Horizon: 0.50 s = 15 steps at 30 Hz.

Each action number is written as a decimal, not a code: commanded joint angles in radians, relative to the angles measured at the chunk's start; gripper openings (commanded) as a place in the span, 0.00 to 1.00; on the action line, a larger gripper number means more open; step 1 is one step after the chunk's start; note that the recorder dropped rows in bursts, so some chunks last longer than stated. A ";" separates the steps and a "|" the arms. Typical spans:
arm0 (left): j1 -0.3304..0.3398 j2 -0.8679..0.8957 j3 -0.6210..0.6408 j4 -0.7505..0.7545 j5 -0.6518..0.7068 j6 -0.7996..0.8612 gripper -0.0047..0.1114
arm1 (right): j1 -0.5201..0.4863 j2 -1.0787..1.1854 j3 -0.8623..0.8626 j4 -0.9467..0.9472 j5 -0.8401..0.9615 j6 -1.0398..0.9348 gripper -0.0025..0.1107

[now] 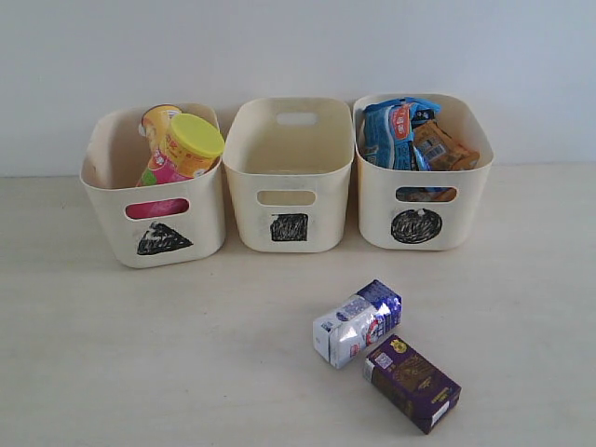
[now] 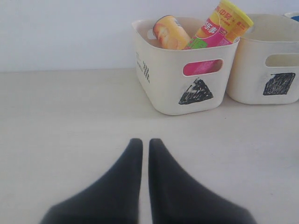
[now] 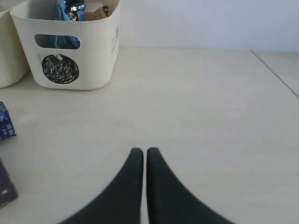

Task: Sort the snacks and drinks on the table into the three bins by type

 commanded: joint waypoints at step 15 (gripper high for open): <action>0.003 -0.003 -0.002 -0.246 -0.379 -0.090 0.07 | -0.002 -0.006 0.004 0.001 0.001 0.005 0.02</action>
